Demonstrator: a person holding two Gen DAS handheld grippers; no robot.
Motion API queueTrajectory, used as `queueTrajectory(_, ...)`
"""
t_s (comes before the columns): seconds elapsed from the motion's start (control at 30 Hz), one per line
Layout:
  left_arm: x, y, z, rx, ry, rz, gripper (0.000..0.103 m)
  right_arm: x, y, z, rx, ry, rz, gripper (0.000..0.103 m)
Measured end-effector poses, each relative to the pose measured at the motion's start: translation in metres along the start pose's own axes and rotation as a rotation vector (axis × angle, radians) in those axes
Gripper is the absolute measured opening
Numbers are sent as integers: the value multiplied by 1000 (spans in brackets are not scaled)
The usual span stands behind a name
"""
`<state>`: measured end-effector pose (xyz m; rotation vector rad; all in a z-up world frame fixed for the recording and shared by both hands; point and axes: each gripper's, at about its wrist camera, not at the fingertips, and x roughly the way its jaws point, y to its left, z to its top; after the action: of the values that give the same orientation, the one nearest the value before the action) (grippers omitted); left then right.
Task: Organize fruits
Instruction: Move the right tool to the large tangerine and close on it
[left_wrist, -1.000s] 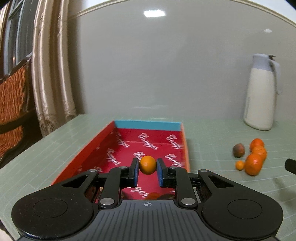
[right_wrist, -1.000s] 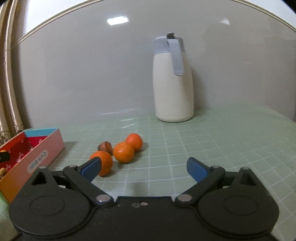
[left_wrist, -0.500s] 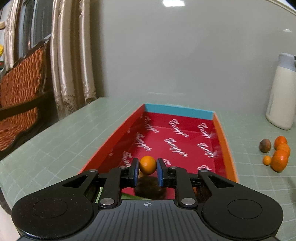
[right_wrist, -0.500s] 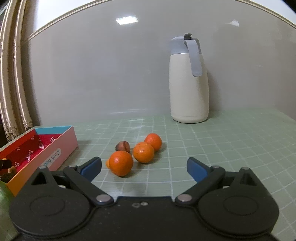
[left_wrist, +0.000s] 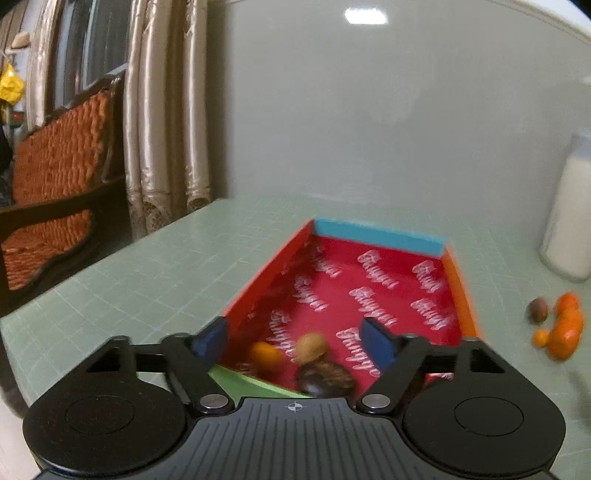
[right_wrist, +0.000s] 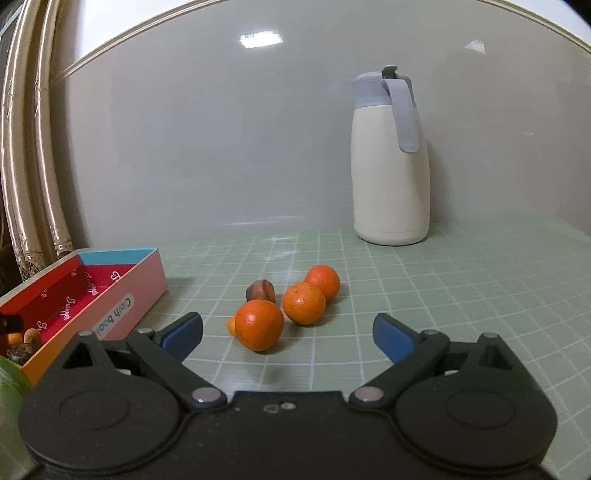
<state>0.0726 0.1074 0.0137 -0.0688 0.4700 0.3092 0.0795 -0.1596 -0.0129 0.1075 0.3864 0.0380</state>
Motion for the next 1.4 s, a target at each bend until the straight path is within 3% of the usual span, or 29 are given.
queueTrajectory(0.13, -10, -1, 0, 30, -61, 53, 96, 0, 1, 0, -1, -1, 4, 99)
queueTrajectory(0.57, -32, 25, -1, 7, -106, 59, 97, 6, 8, 2, 1, 6, 23, 99)
queueTrajectory(1.1, -39, 46, -9, -20, -88, 103, 103, 25, 9, 8, 72, 56, 68, 95)
queueTrajectory(1.4, -38, 46, -14, 12, -87, 126, 103, 41, 11, 10, 98, 102, 81, 80)
